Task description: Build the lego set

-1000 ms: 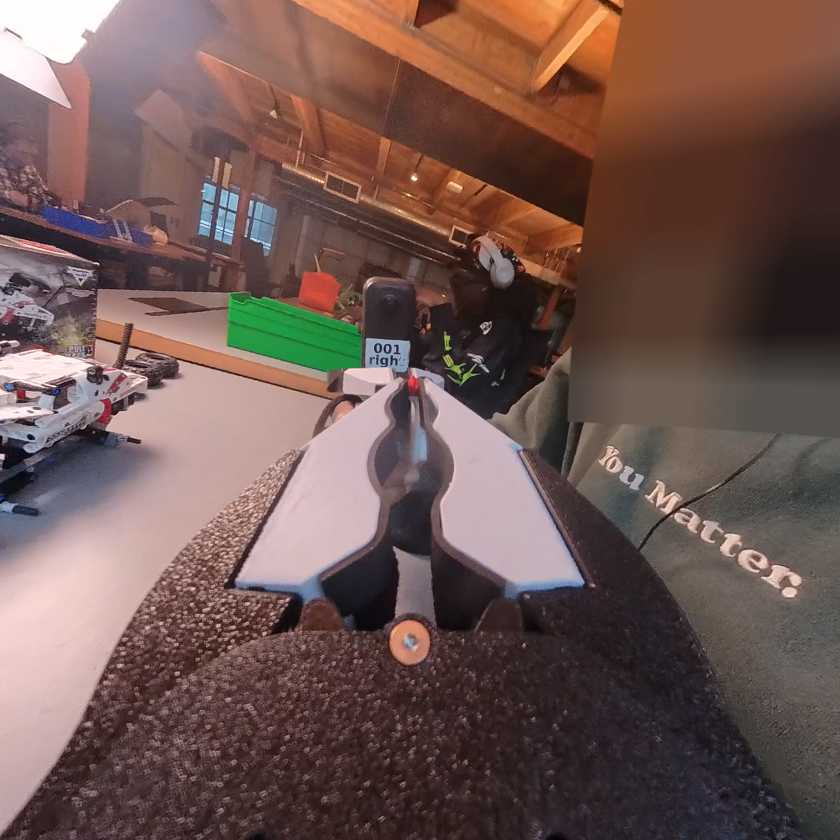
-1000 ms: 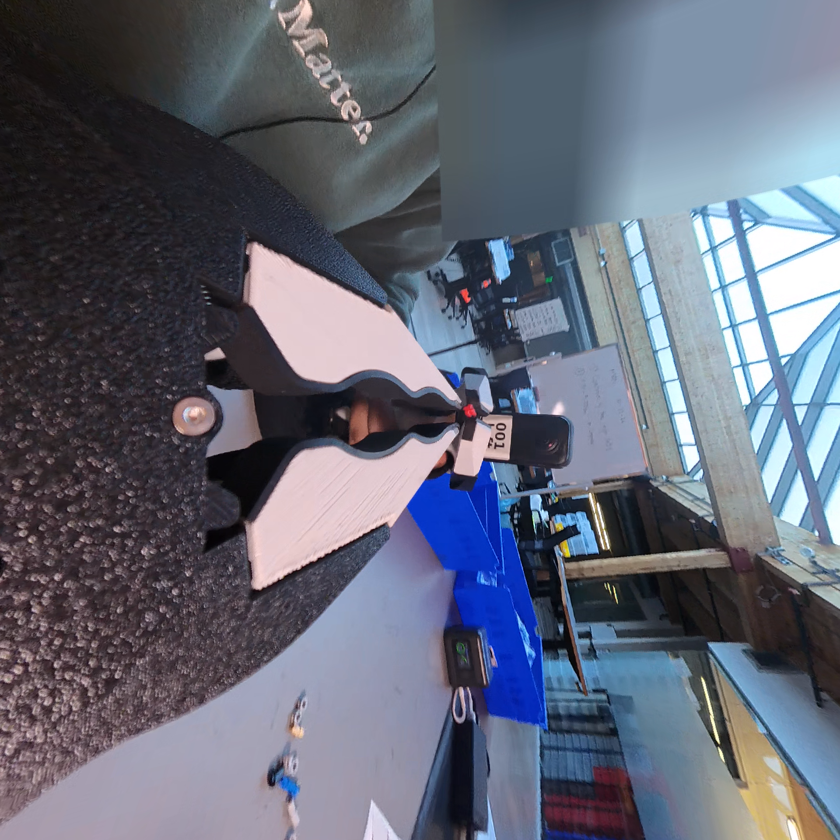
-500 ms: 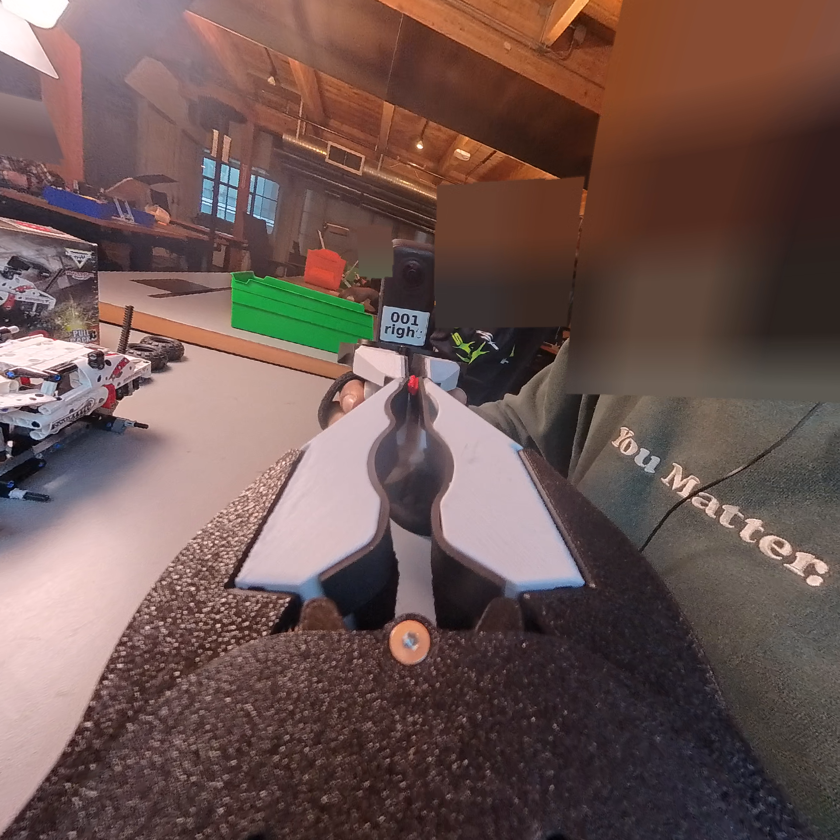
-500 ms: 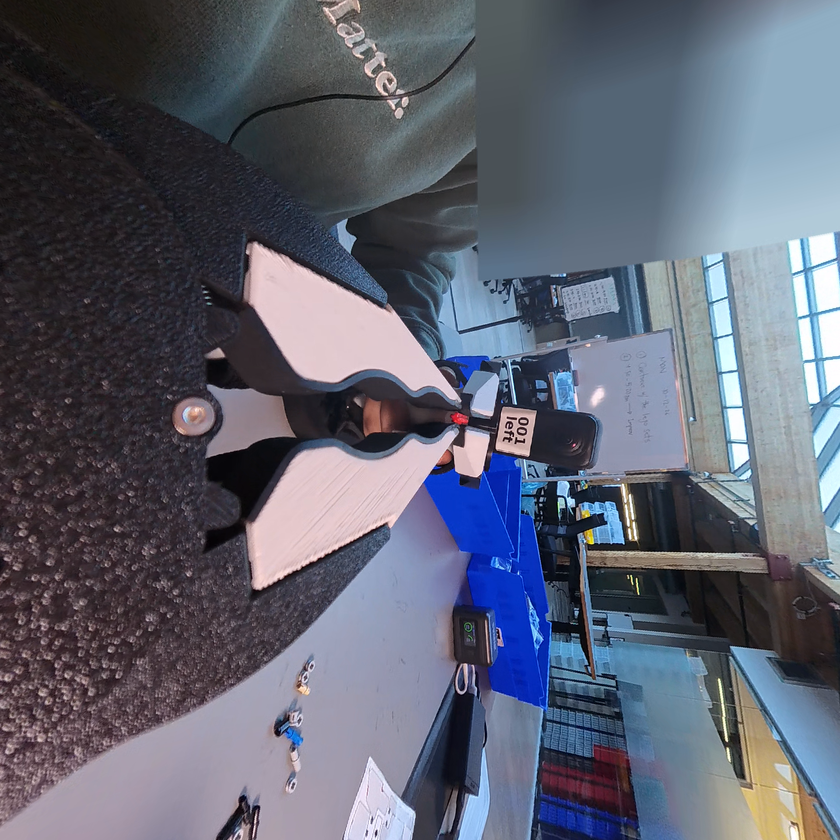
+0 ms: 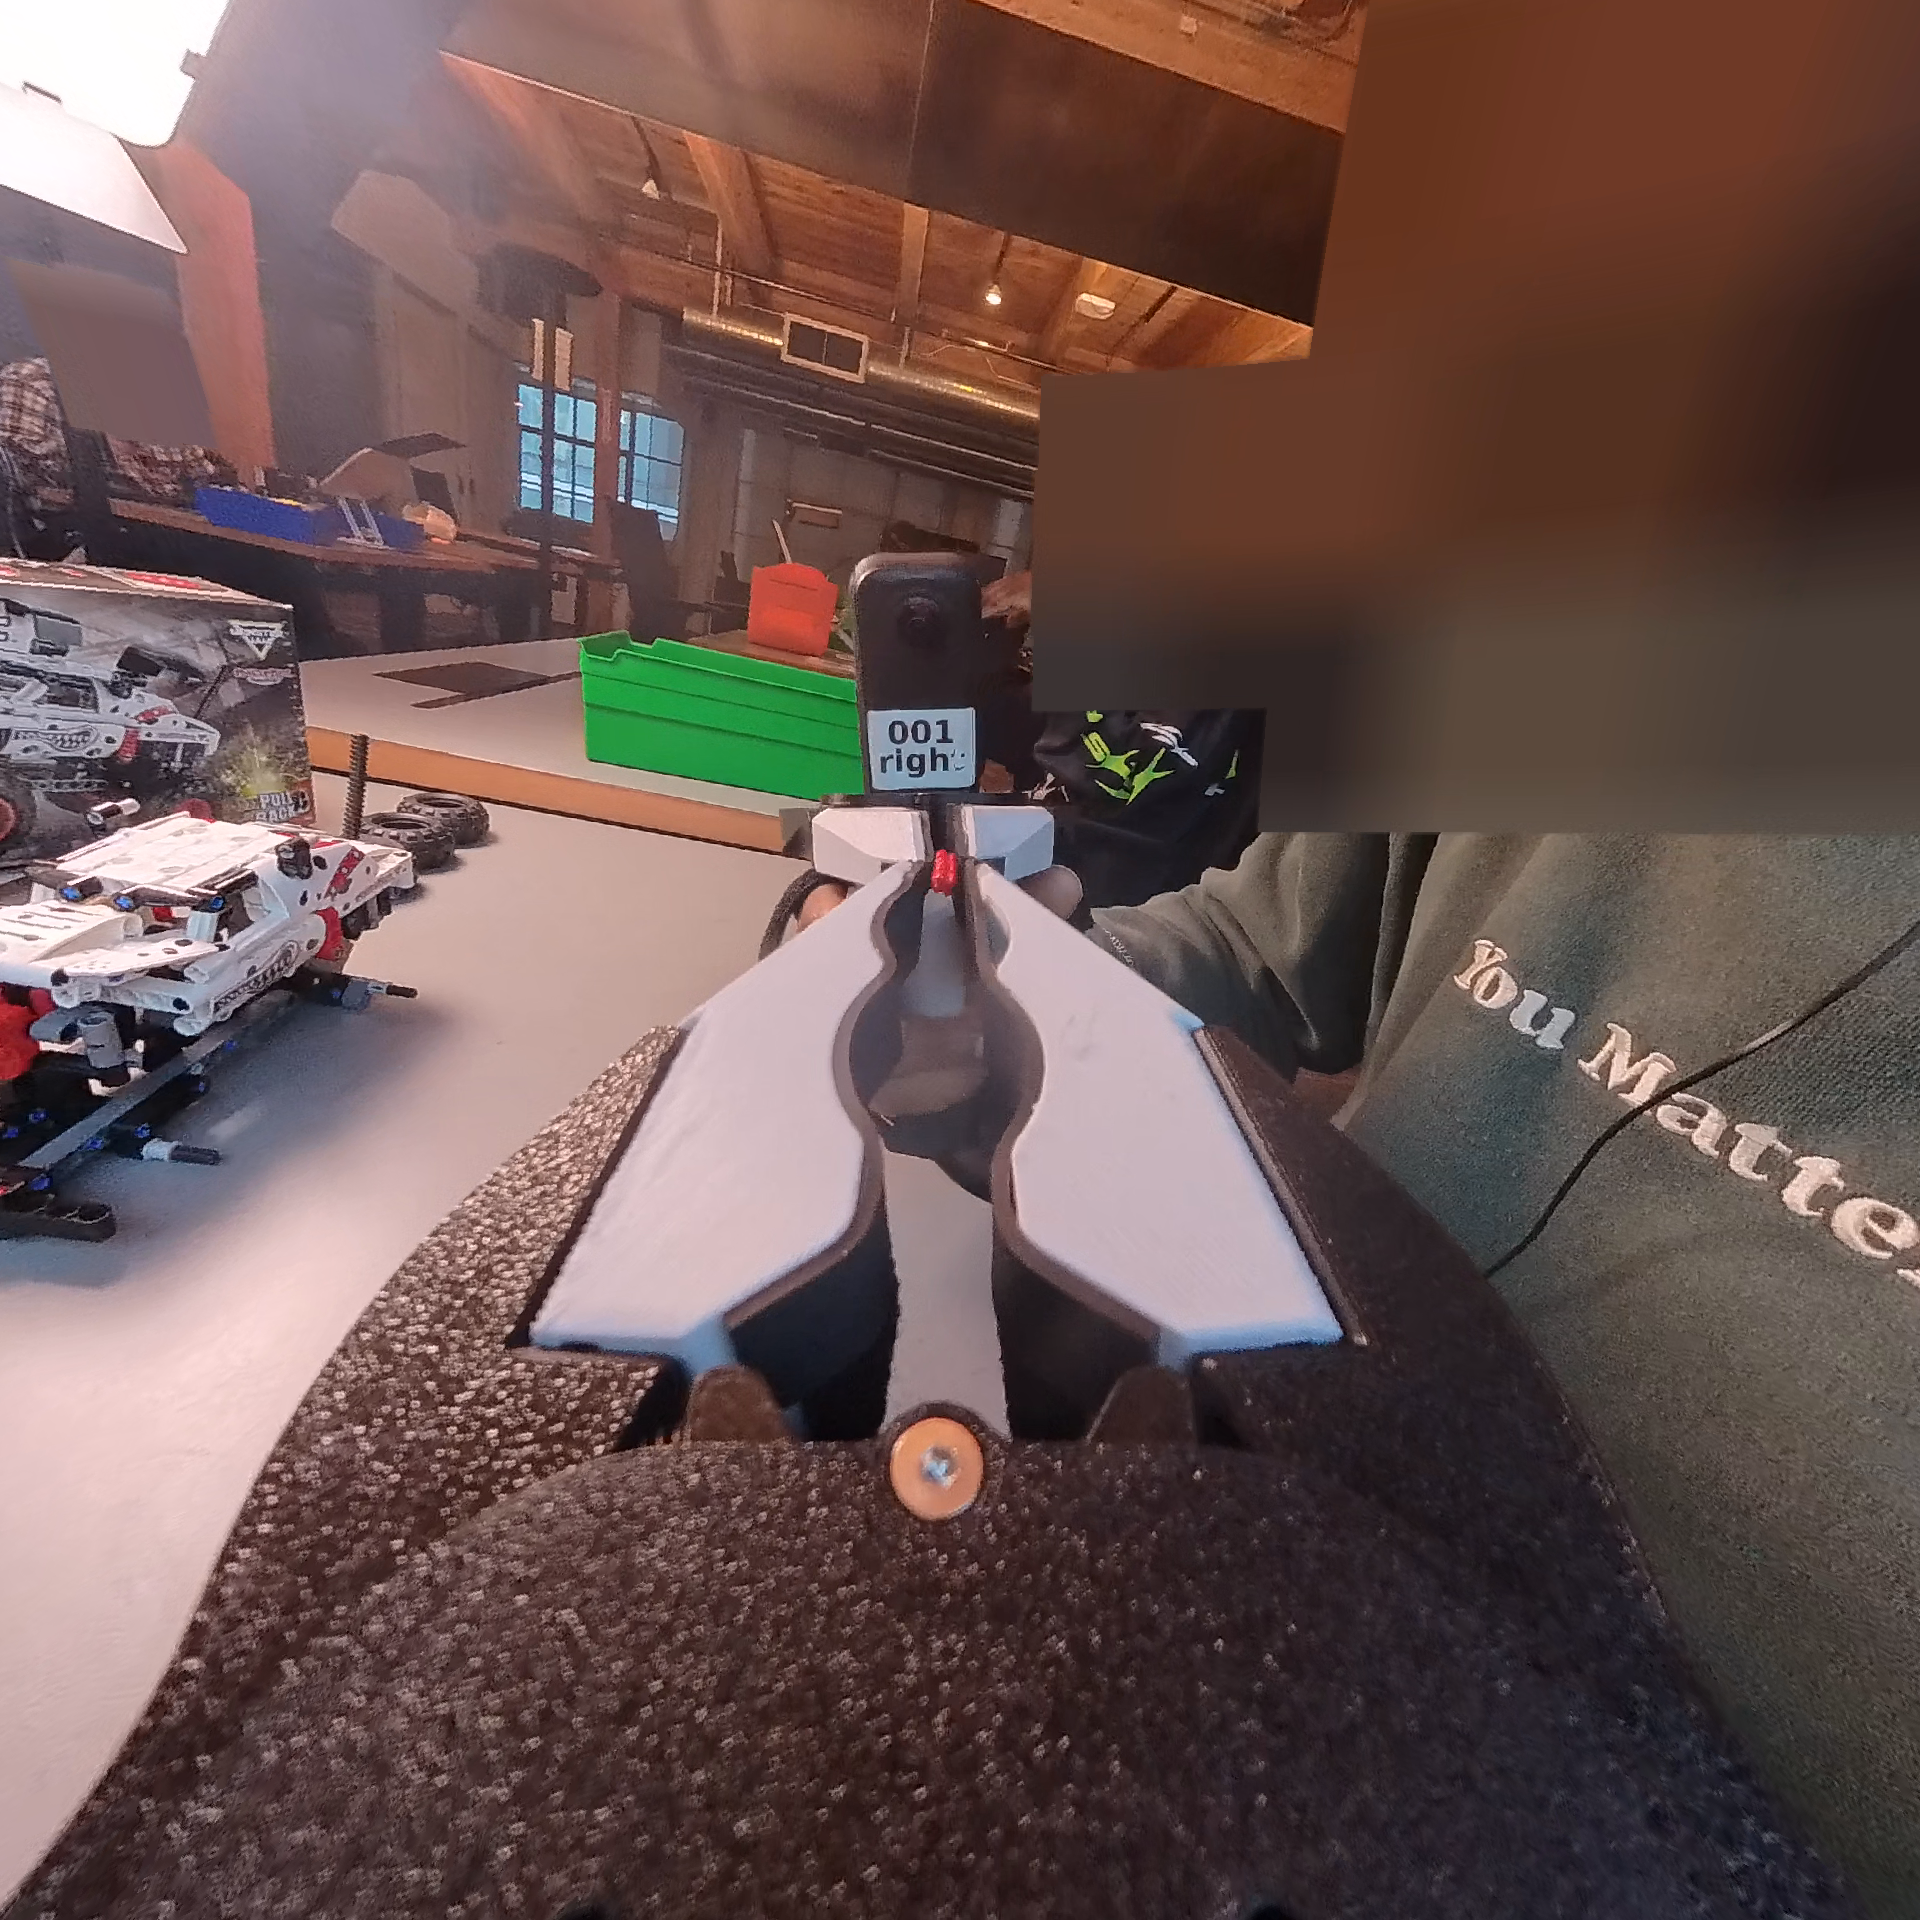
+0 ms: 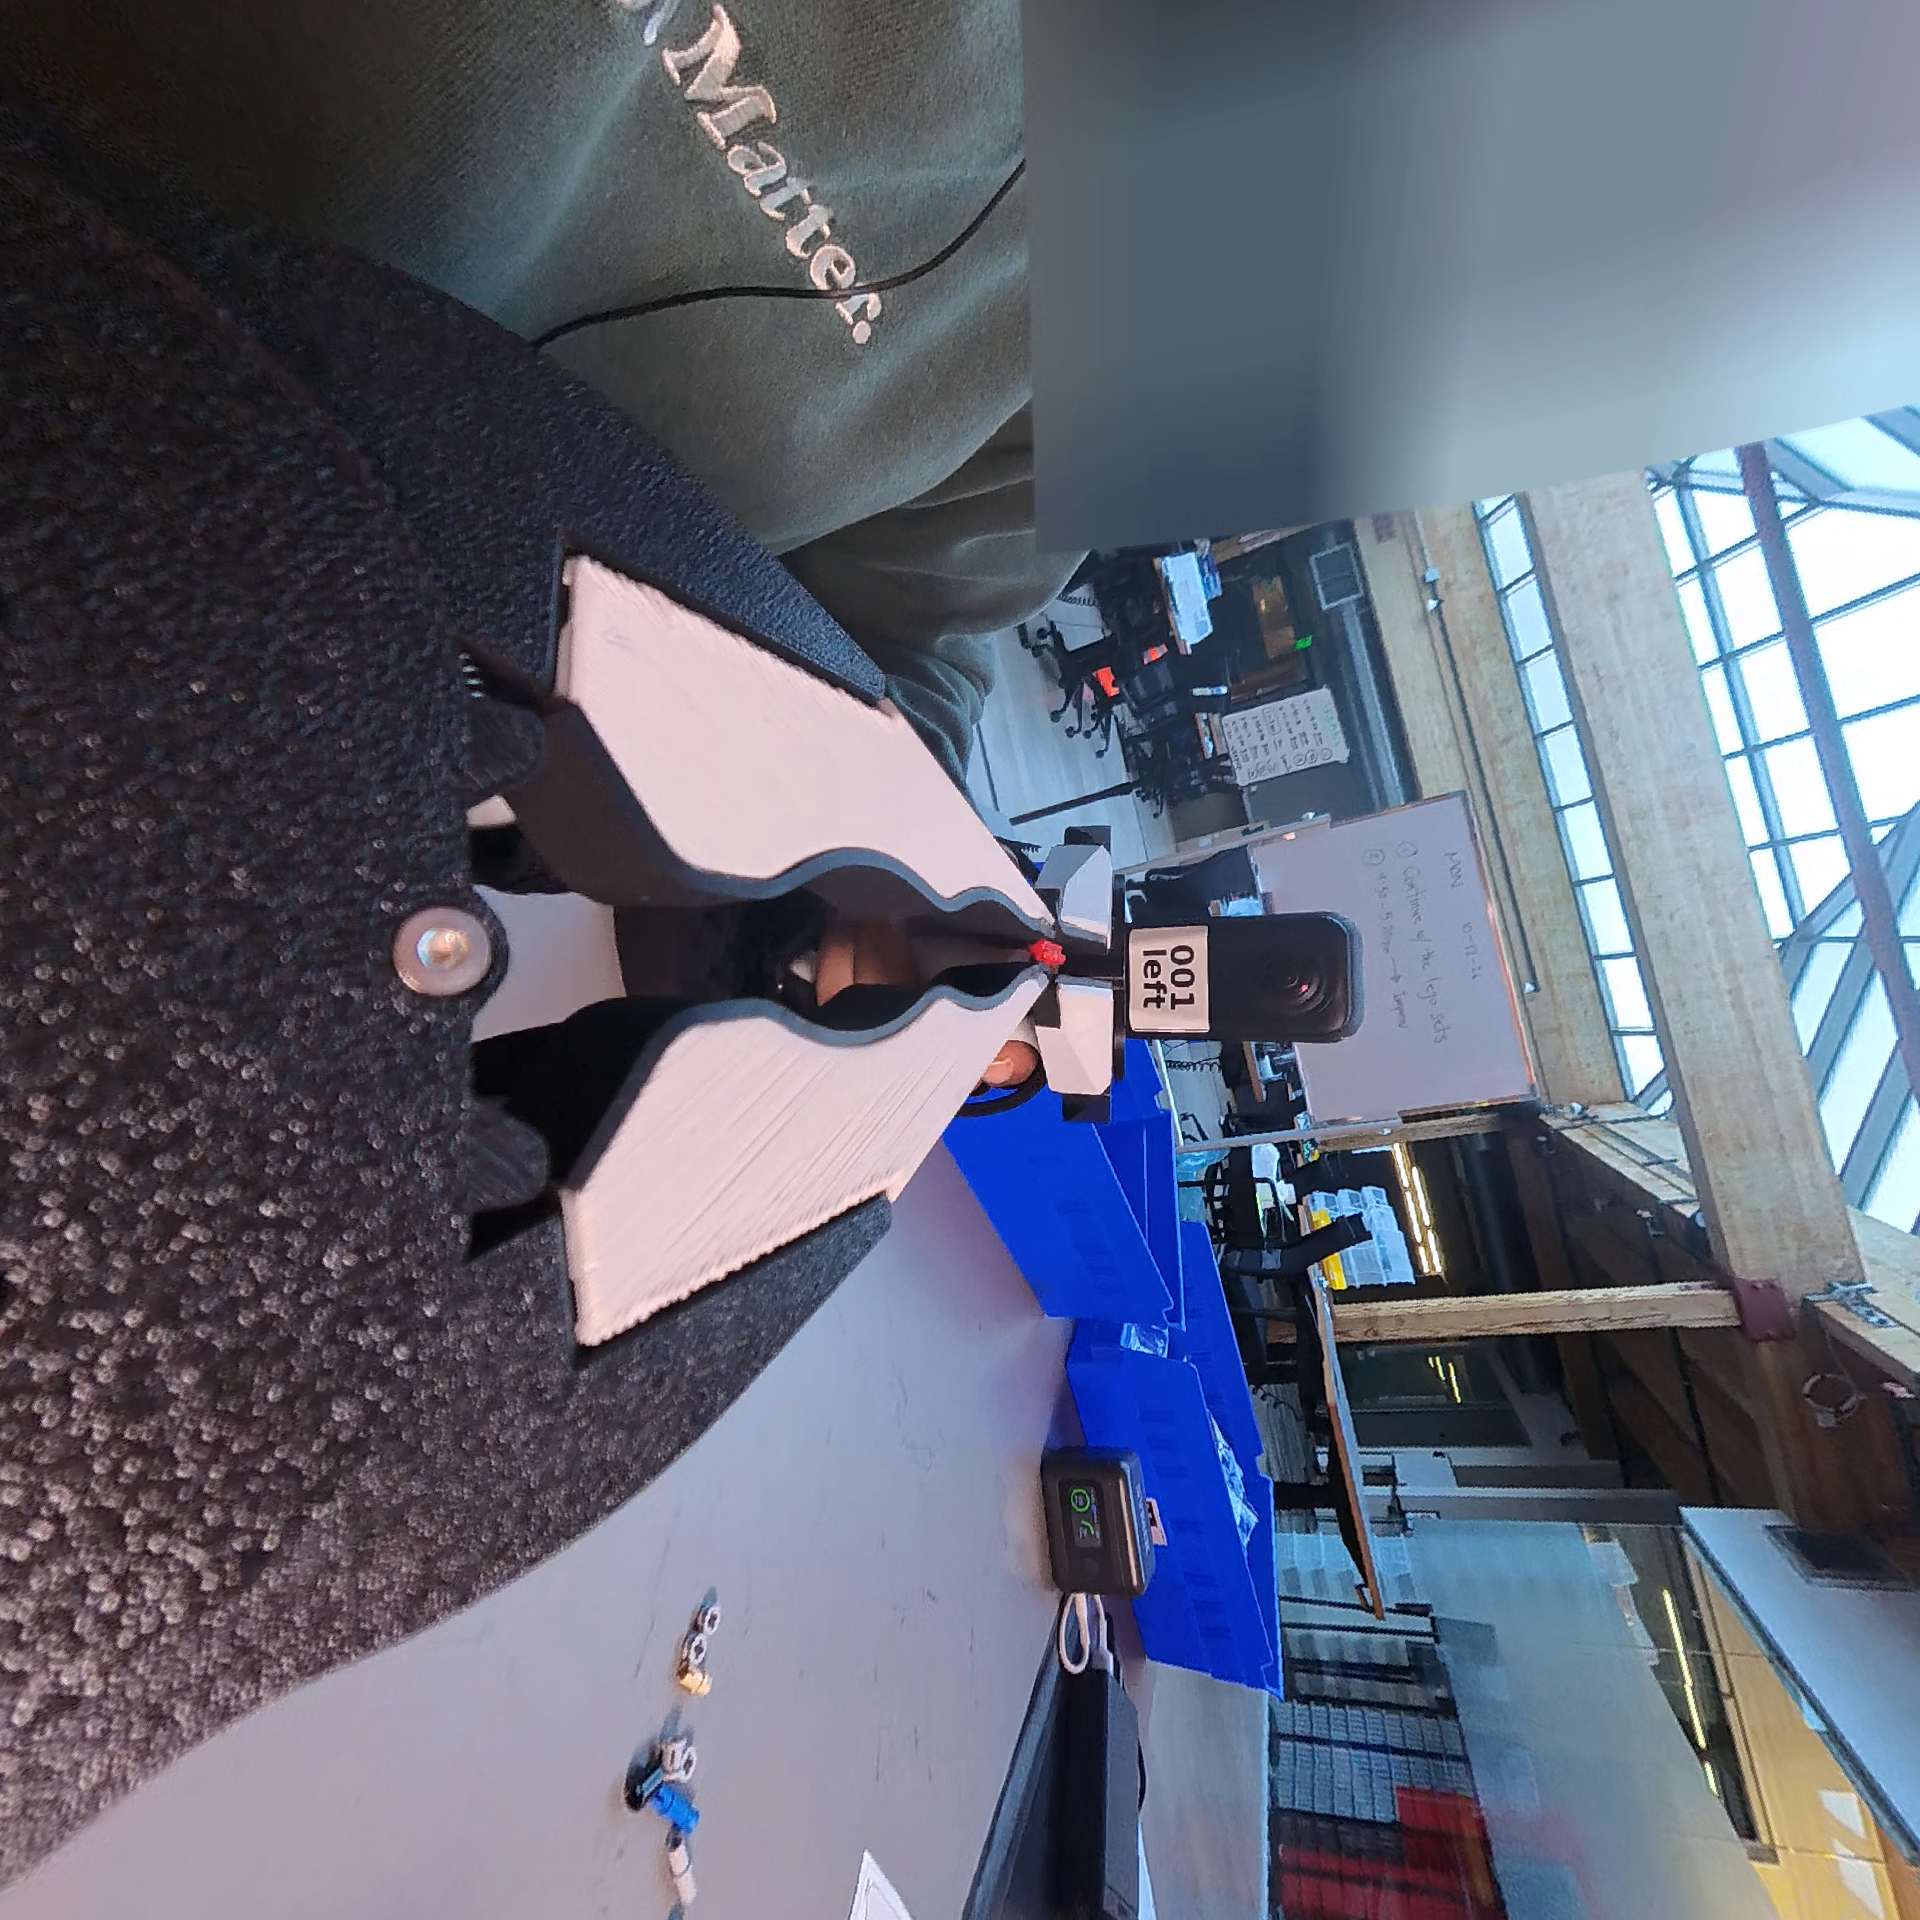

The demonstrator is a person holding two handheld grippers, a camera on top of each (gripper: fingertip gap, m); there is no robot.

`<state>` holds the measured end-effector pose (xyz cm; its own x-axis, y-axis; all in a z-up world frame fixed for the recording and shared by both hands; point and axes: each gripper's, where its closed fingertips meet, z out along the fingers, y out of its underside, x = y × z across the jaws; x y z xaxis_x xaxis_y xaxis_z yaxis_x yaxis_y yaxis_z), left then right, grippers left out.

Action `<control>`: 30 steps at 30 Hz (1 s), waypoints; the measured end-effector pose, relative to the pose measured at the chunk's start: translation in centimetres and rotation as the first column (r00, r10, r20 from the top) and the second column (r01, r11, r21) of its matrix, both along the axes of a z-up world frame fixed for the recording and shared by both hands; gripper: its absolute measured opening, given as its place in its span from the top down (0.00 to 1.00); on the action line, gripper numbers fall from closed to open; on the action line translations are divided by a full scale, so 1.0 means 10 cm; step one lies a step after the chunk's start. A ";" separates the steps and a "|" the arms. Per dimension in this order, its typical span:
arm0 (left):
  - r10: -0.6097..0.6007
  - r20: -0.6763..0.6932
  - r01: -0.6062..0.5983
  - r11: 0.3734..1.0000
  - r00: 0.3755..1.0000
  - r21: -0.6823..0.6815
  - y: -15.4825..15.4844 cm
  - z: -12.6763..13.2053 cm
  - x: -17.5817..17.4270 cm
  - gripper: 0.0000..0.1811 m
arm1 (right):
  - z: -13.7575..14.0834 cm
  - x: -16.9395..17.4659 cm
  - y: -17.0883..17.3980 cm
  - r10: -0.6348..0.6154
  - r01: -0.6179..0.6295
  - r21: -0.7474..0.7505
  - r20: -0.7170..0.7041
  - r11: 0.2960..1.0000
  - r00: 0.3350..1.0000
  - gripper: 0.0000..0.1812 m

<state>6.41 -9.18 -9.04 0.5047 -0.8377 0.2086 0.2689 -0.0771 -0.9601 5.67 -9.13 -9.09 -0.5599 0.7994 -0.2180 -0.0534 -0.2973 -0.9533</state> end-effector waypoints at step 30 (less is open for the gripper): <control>0.156 -0.334 -0.152 0.988 0.930 0.039 0.17 -0.54 -0.33 0.99 | -1.30 0.09 0.50 -0.053 -0.287 0.559 0.513 0.778 0.857 0.86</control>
<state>3.13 -7.52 -14.42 0.6664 -0.7456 -0.0043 -0.0606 -0.0484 -0.9970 6.61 -4.08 -22.11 -0.6153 0.7881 0.0175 0.4484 0.3682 -0.8145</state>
